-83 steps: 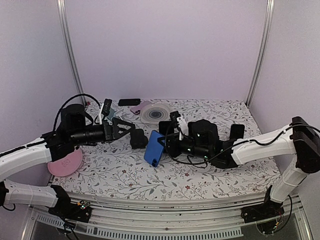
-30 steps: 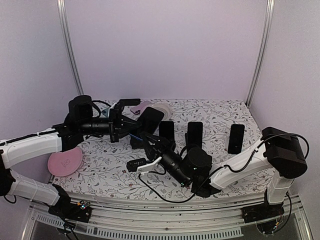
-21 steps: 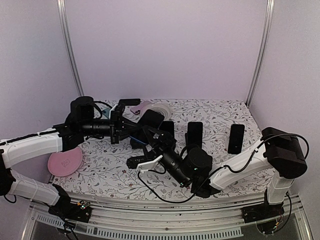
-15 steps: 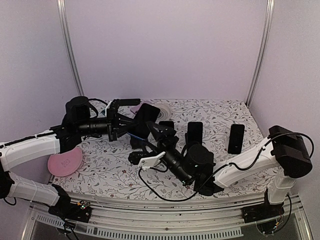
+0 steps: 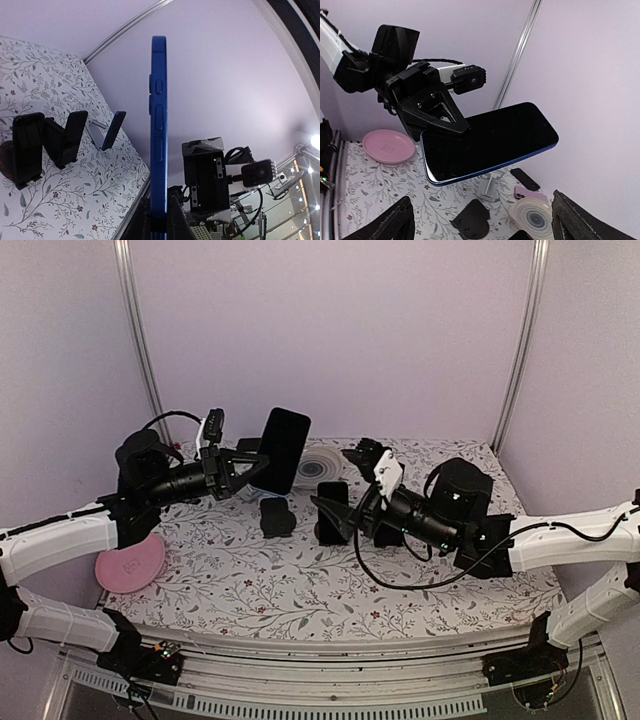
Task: Place the phone on the phone stand
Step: Pass from the left arm to the right
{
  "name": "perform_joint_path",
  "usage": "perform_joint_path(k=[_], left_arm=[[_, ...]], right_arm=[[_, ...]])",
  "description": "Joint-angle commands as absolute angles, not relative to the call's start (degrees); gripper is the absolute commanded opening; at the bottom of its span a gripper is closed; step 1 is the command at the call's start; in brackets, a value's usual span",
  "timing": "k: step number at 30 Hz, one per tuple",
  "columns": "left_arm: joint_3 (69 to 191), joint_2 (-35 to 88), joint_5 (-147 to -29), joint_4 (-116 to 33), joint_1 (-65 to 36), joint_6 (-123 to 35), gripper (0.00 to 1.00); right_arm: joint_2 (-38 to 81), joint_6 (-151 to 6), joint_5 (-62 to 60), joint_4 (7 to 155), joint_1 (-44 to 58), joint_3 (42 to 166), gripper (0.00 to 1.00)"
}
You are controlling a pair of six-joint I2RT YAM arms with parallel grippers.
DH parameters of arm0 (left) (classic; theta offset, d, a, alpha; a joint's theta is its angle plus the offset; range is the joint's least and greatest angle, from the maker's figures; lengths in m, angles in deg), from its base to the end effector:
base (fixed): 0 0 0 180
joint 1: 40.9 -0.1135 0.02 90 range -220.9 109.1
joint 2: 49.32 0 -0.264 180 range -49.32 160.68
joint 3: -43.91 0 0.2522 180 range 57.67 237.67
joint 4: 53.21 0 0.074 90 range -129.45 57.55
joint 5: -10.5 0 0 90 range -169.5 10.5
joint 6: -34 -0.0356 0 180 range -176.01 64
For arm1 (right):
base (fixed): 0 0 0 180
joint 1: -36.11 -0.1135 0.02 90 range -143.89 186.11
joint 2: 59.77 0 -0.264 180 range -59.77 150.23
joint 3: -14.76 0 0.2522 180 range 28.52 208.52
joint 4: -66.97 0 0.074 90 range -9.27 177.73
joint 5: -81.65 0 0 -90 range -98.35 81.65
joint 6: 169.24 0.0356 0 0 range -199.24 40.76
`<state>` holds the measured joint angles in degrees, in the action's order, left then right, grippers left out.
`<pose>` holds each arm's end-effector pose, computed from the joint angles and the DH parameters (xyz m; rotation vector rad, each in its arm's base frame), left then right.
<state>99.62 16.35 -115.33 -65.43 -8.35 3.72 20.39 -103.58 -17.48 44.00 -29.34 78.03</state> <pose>0.2100 -0.1588 0.3145 0.1593 1.8201 -1.6868 0.1401 0.2930 0.3119 -0.9498 1.1392 0.4664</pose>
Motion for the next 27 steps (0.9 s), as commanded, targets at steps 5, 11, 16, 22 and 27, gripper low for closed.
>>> perform_joint_path(k=[5, 11, 16, 22, 27], left_arm=[[96.96, 14.35, -115.52, -80.91, -6.20, -4.40, 0.00], [95.25, 14.86, -111.76, -88.17, -2.12, -5.53, 0.00], [94.75, 16.18, -110.19, -92.94, 0.28, -5.74, 0.00], [94.69, 17.84, -108.76, -94.34, 1.73, -6.13, 0.00], [94.89, 19.33, -108.38, -95.26, 2.54, -6.73, 0.00]], right_arm=[[19.76, -59.86, 11.14, 38.40, -23.22, 75.61, 0.87], [25.54, -42.72, 14.66, 23.14, -23.05, 74.44, 0.76], [30.09, -34.49, 13.85, 15.63, -23.12, 75.18, 0.65], [32.62, -30.92, 14.20, 12.58, -23.05, 76.98, 0.57], [34.00, -29.83, 14.58, 12.40, -23.19, 78.60, 0.45]])
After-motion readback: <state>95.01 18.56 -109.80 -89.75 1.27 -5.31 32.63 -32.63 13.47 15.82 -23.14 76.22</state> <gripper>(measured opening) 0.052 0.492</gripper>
